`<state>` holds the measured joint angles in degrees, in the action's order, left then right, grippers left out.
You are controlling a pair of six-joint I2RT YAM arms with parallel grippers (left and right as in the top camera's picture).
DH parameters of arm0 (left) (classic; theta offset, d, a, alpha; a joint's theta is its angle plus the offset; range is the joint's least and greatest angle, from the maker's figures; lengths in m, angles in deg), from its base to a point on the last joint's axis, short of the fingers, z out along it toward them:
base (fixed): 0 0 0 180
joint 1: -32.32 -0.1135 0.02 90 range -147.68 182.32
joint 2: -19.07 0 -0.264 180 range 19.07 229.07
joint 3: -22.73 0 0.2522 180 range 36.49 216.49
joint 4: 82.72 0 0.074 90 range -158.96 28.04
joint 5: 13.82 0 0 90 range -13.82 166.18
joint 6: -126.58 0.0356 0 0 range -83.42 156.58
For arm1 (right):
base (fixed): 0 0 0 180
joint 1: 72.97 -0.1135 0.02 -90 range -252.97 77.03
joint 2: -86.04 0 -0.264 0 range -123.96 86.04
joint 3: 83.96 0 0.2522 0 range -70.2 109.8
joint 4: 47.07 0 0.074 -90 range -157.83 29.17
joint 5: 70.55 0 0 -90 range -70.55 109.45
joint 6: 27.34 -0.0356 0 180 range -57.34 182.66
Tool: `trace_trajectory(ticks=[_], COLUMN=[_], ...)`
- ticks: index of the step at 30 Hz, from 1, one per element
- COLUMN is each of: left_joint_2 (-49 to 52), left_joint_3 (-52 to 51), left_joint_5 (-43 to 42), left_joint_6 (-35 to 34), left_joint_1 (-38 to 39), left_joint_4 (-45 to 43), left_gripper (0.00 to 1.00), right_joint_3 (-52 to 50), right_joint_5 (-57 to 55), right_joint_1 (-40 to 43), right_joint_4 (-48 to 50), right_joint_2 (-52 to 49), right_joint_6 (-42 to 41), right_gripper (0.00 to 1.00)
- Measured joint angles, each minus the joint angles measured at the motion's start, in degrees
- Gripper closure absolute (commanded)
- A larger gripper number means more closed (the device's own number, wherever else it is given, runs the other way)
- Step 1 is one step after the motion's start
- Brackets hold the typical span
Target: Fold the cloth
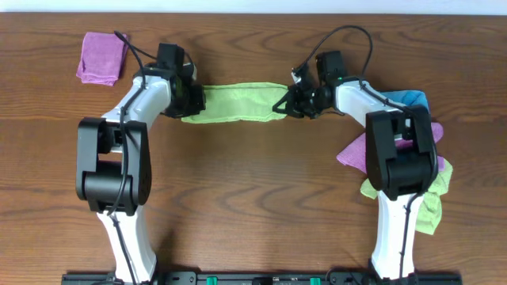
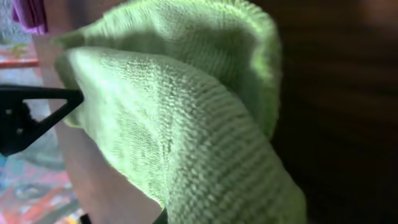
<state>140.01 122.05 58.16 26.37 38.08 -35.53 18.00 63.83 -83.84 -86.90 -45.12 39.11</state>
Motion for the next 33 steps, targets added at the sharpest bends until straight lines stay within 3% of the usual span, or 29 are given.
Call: trace_trajectory(ticks=[4, 6, 9, 16, 22, 28, 29, 30, 31, 33], left_joint_2=[-5.95, -12.55, -21.51, -26.53, -25.68, -25.68, -25.68, -25.68, -25.68, -25.66], left_joint_3=[5.99, 7.89, 9.55, 9.99, 9.81, 9.81, 9.81, 9.81, 9.81, 9.81], left_joint_5=[1.14, 2.49, 4.42, 5.40, 5.55, 5.55, 5.55, 5.55, 5.57, 5.57], left_joint_6=[0.00, 0.02, 0.02, 0.02, 0.02, 0.02, 0.02, 0.02, 0.02, 0.13], left_joint_1=[-2.12, -3.32, -4.70, -5.22, -5.22, -5.22, -5.22, -5.22, -5.22, -5.22], left_joint_4=[7.48, 9.09, 11.45, 15.47, 18.36, 19.32, 19.37, 19.50, 19.50, 19.52], left_gripper=[0.95, 0.94, 0.94, 0.94, 0.94, 0.94, 0.94, 0.94, 0.91, 0.88], right_joint_3=[10.97, 20.20, 30.08, 36.13, 36.13, 35.85, 35.85, 35.87, 35.87, 35.85], right_joint_5=[-6.88, -16.65, -30.34, -47.74, -51.98, -53.09, -53.18, -53.24, -53.13, -50.84], right_joint_1=[2.47, 3.96, 4.46, -2.64, -11.89, -13.79, -13.81, -13.81, -13.81, -13.81], right_joint_4=[-18.58, -31.71, -41.83, -41.00, -36.92, -36.11, -35.85, -35.54, -35.47, -35.39], right_joint_2=[-0.68, -0.70, -0.70, -0.81, -5.20, -9.42, -9.42, -9.42, -9.42, -9.42], right_joint_6=[1.77, 3.04, 3.69, 5.38, 6.23, 6.29, 6.43, 6.80, 6.49, 7.61], right_gripper=[0.99, 0.98, 0.98, 0.99, 0.99, 0.99, 0.90, 0.61, 0.42, 0.30])
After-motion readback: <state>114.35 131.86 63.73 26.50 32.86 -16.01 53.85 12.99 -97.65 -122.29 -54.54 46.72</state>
